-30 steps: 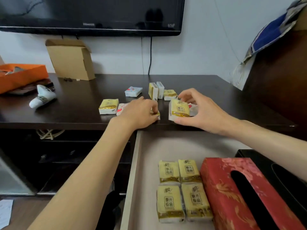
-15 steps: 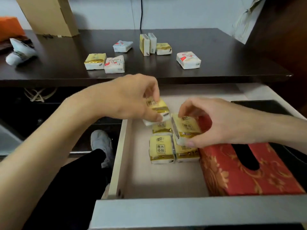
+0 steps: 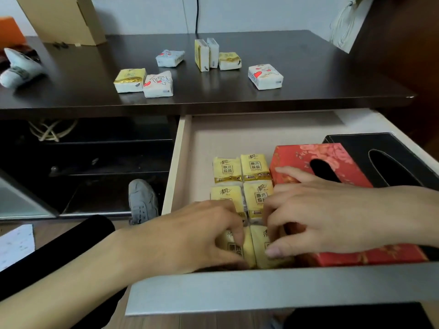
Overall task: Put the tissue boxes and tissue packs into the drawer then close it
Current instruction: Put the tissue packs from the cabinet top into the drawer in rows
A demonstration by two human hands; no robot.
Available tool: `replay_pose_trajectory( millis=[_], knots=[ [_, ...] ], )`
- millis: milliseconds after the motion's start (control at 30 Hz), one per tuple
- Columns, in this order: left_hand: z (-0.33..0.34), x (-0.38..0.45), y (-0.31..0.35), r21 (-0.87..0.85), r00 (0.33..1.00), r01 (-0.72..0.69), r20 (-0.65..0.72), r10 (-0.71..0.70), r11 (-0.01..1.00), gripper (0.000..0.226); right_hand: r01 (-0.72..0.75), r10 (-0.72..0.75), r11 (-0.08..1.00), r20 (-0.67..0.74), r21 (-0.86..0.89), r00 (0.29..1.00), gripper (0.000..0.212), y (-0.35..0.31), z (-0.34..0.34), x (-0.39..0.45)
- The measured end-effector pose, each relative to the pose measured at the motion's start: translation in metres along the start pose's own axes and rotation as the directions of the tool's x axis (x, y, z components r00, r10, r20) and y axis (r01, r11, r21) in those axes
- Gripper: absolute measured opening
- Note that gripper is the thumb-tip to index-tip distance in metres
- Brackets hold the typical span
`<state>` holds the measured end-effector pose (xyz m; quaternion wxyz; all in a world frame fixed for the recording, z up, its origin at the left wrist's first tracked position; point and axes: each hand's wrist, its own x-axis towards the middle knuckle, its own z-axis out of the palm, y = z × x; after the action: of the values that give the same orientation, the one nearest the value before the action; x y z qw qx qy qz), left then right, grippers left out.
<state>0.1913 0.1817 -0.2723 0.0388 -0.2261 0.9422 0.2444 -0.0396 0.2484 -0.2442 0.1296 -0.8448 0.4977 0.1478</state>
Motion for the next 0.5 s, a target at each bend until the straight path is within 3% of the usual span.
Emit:
replay_pose_trajectory(
  millis=[200, 267, 400, 500],
  knots=[
    [0.000, 0.007, -0.002, 0.057, 0.999, -0.037, -0.025, 0.039, 0.998, 0.022, -0.010, 0.011, 1.000, 0.061, -0.003, 0.998, 0.057, -0.005, -0.011, -0.001],
    [-0.011, 0.011, -0.002, -0.021, 0.997, -0.061, -0.040, 0.060, 0.998, 0.023, -0.011, 0.011, 1.000, -0.035, -0.014, 0.999, 0.057, -0.001, -0.022, 0.003],
    [-0.052, 0.027, -0.008, -0.328, 0.988, -0.074, -0.150, 0.026, 0.942, 0.007, -0.114, 0.137, 0.989, -0.295, 0.094, 0.945, 0.033, 0.032, -0.040, 0.026],
    [-0.077, 0.052, -0.023, -0.247, 0.952, -0.074, -0.305, -0.005, 0.966, 0.003, -0.213, 0.264, 0.957, -0.289, 0.197, 0.920, 0.025, 0.054, -0.044, 0.052]
  ],
)
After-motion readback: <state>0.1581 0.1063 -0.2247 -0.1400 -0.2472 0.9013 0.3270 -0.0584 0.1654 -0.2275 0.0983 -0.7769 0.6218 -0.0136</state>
